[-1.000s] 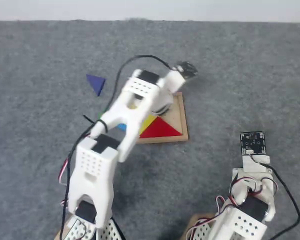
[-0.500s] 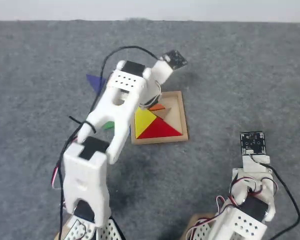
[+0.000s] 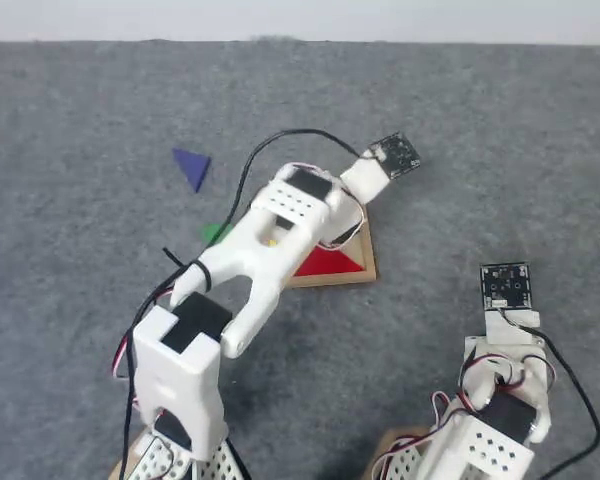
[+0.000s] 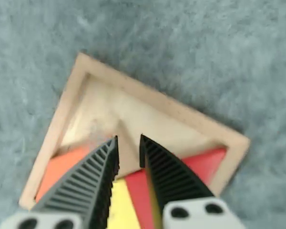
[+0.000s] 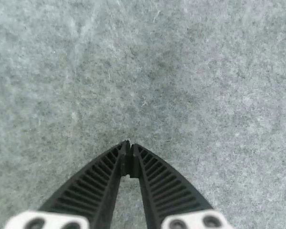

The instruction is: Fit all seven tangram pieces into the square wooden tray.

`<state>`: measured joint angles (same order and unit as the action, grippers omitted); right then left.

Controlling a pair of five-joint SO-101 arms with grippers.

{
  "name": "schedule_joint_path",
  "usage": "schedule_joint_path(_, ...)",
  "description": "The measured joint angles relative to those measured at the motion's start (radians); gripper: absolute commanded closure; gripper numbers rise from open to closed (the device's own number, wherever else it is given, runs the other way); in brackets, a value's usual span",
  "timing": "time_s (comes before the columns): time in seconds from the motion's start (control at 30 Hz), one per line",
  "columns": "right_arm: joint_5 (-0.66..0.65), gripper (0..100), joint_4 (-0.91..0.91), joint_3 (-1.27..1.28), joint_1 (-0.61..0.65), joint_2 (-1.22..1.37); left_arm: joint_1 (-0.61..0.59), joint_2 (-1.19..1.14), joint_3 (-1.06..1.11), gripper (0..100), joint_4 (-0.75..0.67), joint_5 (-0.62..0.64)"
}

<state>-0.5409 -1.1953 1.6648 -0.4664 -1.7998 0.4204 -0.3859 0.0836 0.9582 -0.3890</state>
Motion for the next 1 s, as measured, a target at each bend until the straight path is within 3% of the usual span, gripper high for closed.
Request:
schedule_joint_path(0.1, 0.000, 98.9, 0.000, 0.000, 0.000, 0.000, 0.000, 0.000, 0.061, 93, -0.074, 0.008)
schedule_joint_path(0.4, 0.000, 98.9, 0.000, 0.000, 0.000, 0.000, -0.026, -0.040, 0.084, 93, -0.084, 0.006)
schedule_joint_path(1.0, 0.000, 98.9, 0.000, 0.000, 0.000, 0.000, -0.133, 0.089, 0.084, 93, 0.071, -0.041)
